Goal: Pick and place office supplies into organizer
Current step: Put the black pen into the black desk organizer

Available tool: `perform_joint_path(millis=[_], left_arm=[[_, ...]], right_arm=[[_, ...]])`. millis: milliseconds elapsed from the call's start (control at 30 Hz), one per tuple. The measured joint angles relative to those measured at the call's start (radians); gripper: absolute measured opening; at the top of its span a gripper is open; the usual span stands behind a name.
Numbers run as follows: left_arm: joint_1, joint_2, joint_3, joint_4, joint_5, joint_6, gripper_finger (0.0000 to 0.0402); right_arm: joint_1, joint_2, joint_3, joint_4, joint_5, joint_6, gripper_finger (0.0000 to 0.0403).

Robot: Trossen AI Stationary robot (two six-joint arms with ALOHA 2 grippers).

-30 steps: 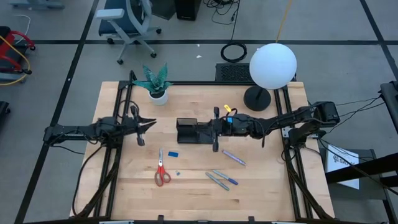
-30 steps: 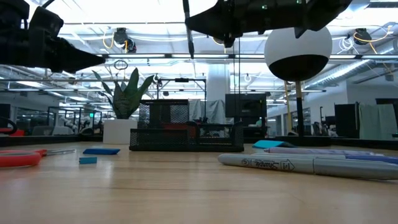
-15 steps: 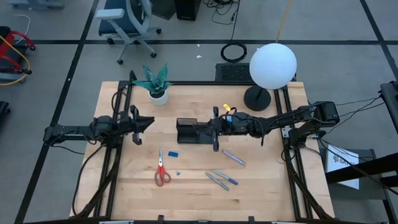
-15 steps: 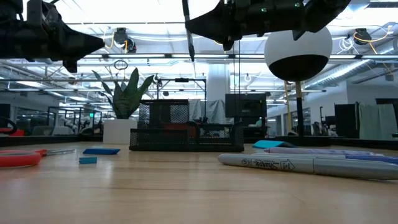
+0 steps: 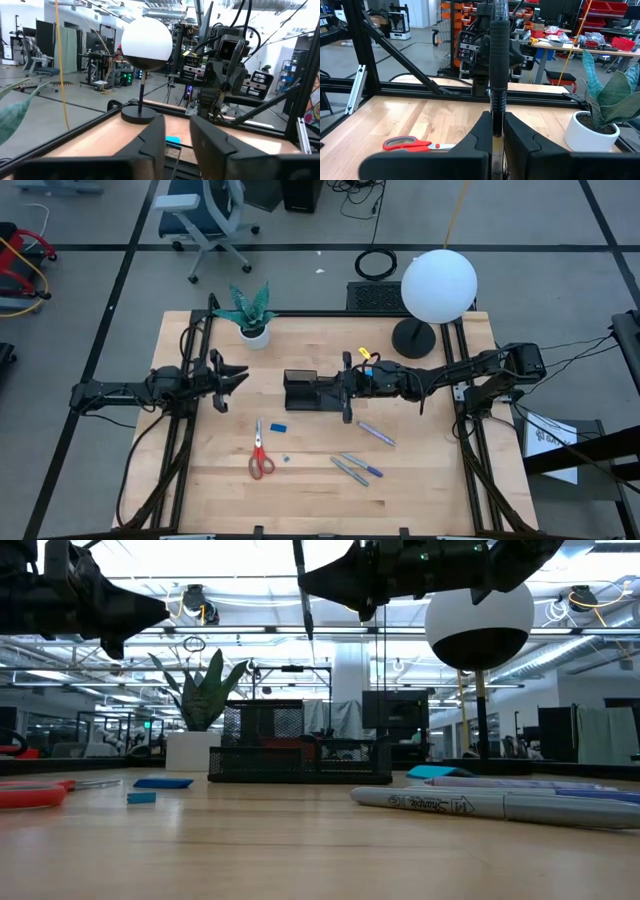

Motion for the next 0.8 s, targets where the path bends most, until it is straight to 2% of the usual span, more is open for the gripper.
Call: perform_joint_path(millis=[200, 333, 533, 733, 800], left_arm=[[0.0, 0.0, 0.0, 0.019, 0.0, -0.034, 0.0187], [0.0, 0.005, 0.0, 0.074, 0.021, -0.041, 0.0217], [0.0, 0.095, 0.0, 0.173, 0.044, -0.052, 0.0224], [0.0, 0.282, 0.002, 0.389, 0.085, -0.033, 0.0214], [-0.002, 0.354, 0.025, 0.416, 0.092, -0.009, 0.021]], right_arm=[[0.0, 0.0, 0.0, 0.0, 0.0, 0.0, 0.0018], [0.0, 0.0, 0.0, 0.001, 0.0, 0.0, 0.0018], [0.0, 0.0, 0.0, 0.001, 0.0, 0.0, 0.0018], [0.0, 0.0, 0.0, 0.004, 0.0, 0.0, 0.0018], [0.0, 0.0, 0.0, 0.005, 0.0, 0.0, 0.0018]])
